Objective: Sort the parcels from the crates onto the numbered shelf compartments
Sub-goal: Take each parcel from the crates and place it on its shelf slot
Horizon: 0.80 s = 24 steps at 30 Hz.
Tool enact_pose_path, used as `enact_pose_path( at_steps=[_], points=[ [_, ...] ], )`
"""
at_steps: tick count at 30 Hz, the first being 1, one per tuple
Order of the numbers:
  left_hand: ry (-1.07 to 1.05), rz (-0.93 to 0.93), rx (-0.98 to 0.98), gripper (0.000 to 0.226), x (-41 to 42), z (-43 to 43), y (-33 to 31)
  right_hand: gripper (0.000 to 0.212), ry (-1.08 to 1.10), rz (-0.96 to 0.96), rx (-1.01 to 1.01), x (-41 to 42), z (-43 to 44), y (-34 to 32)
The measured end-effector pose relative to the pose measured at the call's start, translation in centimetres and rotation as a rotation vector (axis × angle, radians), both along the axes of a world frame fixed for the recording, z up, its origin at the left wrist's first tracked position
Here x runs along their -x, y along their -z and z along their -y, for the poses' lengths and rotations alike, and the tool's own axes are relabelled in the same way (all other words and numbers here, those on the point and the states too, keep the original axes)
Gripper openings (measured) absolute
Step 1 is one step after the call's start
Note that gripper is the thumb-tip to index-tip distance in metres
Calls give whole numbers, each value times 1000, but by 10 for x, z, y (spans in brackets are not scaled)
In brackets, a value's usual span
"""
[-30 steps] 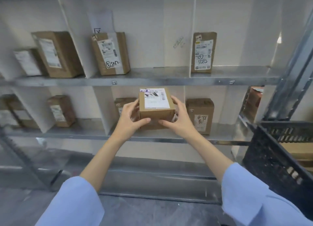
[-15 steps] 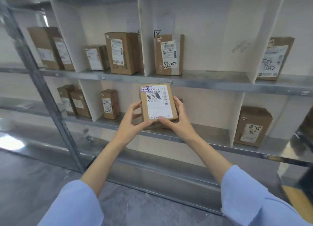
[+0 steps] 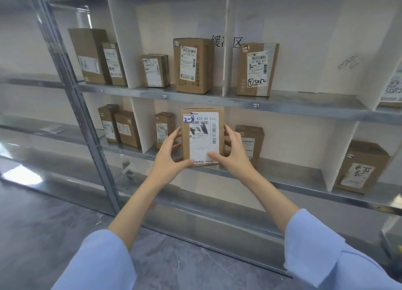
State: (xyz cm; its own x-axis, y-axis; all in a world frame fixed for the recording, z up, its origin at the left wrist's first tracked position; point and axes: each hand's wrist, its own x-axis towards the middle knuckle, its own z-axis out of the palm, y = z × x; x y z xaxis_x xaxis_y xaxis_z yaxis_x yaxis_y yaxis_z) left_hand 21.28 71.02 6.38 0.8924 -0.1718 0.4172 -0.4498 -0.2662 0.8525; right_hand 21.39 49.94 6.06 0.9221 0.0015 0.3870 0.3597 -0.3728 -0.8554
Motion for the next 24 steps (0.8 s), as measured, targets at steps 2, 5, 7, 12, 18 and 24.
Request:
enact_pose_path(
  at_steps=[2, 5, 7, 12, 18, 24],
  points=[
    [-6, 34, -1, 90, -7, 2, -1, 88, 27, 19, 34, -2, 2, -4],
    [22, 63, 21, 85, -17, 15, 0, 85, 76, 25, 67, -3, 14, -7],
    [44, 62, 41, 83, -22, 30, 3, 85, 121, 28, 96, -2, 26, -7],
    [82, 82, 73, 70, -36, 73, 12, 83, 180, 30, 61, -4, 65, -2],
    [116, 53, 67, 66, -63, 124, 30, 81, 195, -35, -49, -22, 112, 21],
    [179, 36, -26, 67, -102, 183, 52, 90, 246, -111, -104, -55, 166, 52]
  ],
)
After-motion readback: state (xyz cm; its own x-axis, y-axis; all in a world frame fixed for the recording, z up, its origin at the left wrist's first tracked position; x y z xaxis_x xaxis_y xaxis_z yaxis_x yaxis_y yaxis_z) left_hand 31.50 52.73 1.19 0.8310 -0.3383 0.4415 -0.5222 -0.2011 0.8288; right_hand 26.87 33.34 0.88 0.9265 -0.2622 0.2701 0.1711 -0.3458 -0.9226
